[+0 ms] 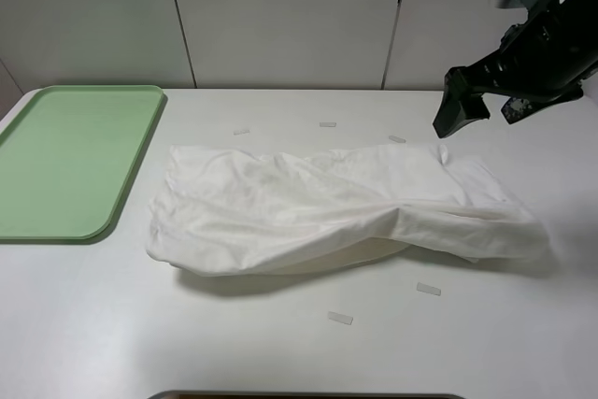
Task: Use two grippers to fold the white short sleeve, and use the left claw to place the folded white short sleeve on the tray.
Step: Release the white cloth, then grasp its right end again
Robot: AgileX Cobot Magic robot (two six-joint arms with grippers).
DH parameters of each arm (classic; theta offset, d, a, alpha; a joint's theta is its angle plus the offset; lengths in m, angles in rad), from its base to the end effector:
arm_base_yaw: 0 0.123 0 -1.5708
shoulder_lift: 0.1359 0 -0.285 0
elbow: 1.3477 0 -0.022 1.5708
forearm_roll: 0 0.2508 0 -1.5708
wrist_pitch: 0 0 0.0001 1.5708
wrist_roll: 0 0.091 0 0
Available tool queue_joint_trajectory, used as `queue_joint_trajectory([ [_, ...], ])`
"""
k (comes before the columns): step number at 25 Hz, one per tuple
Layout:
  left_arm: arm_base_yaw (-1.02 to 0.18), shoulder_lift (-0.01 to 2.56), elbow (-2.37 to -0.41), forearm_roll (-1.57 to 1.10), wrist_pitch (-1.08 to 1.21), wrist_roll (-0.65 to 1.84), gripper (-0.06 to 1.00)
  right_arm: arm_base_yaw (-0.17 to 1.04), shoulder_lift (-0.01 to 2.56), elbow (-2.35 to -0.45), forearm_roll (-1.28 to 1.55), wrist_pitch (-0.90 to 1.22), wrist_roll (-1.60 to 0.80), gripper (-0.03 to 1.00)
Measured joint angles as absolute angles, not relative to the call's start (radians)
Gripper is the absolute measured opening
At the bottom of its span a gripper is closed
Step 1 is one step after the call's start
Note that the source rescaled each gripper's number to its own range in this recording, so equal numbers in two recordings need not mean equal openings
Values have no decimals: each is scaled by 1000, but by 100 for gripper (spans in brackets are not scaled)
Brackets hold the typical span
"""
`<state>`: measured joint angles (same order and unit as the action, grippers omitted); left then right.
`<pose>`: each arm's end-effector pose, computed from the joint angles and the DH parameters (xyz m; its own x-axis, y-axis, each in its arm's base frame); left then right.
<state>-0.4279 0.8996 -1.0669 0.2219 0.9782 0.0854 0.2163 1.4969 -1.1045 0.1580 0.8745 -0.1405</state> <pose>0.1520 -0.0510 0.3940 -0.5223 0.4643 -0.7153 0.4004 0.8741 0.2750 0.2890 0.0748 0.2697 -0.8900 -0.2348 -0.3909 -0.2933 0.9512 0.0963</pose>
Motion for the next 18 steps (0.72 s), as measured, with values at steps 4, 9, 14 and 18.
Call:
queue_joint_trajectory([
  [4,-428,734,-933,222,979,31,95,216,1497,-1104,158,892,-140,100],
  [9,-428,510,-808,221,984,-36,95,216,1497,-1104,158,894,-141,100],
  [14,-428,321,-729,221,1038,-79,95,216,1497,-1104,158,896,-141,100],
  [18,-428,189,-662,221,1099,-145,95,216,1497,-1104,158,896,-141,100],
])
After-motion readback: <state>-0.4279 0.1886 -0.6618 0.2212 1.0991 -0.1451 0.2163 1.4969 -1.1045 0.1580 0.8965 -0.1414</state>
